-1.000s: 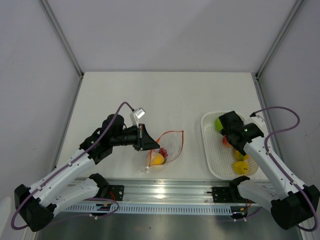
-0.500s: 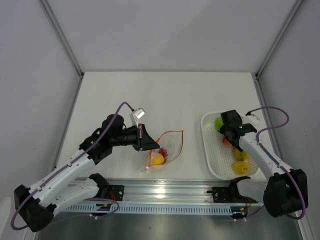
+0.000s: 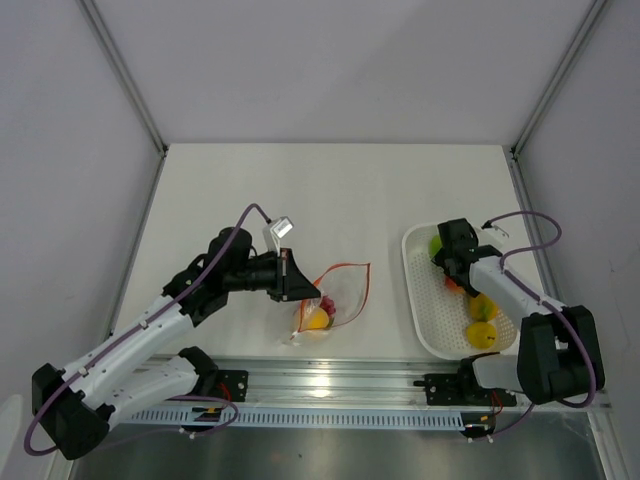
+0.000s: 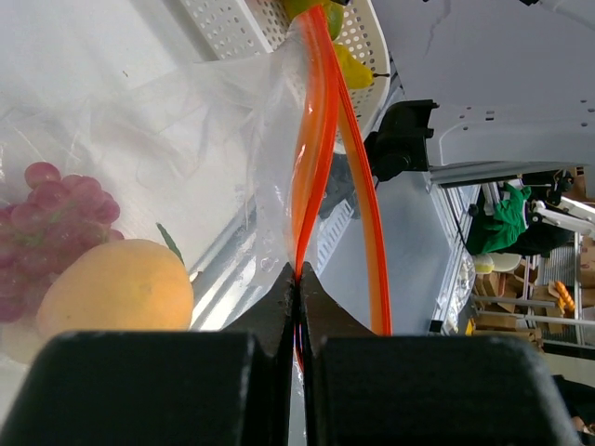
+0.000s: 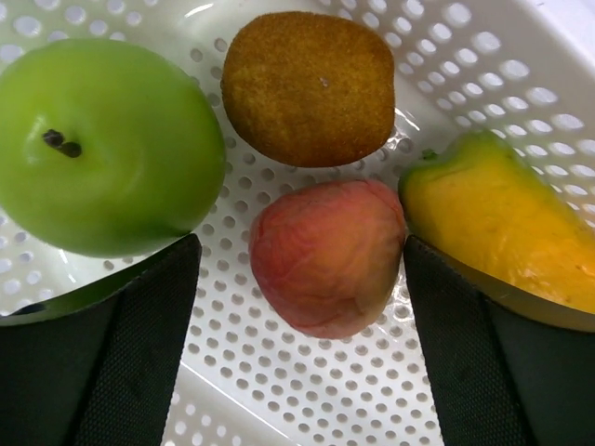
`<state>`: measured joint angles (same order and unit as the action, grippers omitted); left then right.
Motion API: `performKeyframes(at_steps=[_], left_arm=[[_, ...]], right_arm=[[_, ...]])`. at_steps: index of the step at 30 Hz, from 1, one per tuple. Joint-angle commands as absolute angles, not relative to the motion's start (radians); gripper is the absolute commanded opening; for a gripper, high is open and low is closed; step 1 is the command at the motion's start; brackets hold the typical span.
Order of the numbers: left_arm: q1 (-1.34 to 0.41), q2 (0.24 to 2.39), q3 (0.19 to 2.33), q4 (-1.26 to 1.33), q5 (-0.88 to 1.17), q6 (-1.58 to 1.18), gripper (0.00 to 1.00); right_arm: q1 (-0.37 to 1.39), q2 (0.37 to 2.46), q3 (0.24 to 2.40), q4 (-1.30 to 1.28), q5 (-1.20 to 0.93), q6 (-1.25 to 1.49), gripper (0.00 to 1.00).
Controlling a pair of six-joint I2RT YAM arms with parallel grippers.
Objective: Place the food in the zip-top bag and seal the zipper
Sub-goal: Pick up the fake fruit from the bin.
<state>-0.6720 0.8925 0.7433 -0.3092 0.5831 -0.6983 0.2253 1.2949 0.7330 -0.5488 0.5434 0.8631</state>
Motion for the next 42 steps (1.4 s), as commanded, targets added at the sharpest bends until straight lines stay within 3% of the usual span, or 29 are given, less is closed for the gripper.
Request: performKeyframes(at_steps=[1, 8, 14, 18, 21, 29, 35, 37, 42], left_arm=[[-0.675, 0.907, 0.765, -0.287, 0.6, -0.678, 0.01], [-0.675, 0.913, 0.764, -0.285, 0.603, -0.675, 0.01], [-0.673, 0.893, 0.749, -0.285, 0.606, -0.678, 0.01], [-0.673, 0.882, 0.741, -0.281, 0.604, -0.684, 0.01], [-0.673, 0.879, 0.733, -0.278, 0.604, -0.689, 0.01], [-0.673, 0.876, 0.738, -0.264, 0.612, -0.698, 0.01], [-0.675, 0.881, 0.744, -0.267, 0.609, -0.696, 0.01], [-0.673, 0.882, 0.746, -0.267, 0.611, -0.696, 0.01], [-0.673, 0.884, 0.746, -0.267, 0.61, -0.696, 0.01]], right_arm=[[0.218, 1.344, 0.729, -0.48, 0.545, 0.857, 0.88], [0.219, 1.39, 0.712, -0.465, 0.511, 0.874, 0.68], [0.219, 1.339, 0.663, -0.44, 0.482, 0.861, 0.41], [0.221, 1.276, 0.641, -0.445, 0.46, 0.835, 0.16], [0.225, 1.209, 0.627, -0.465, 0.451, 0.819, 0.1], [0.279, 0.947, 0.627, -0.543, 0.379, 0.784, 0.08], [0.348, 0.828, 0.686, -0.459, 0.103, 0.7, 0.11], [0.399, 0.813, 0.704, -0.382, 0.014, 0.666, 0.12], [0.702, 0.801, 0.804, -0.275, 0.061, 0.601, 0.14]])
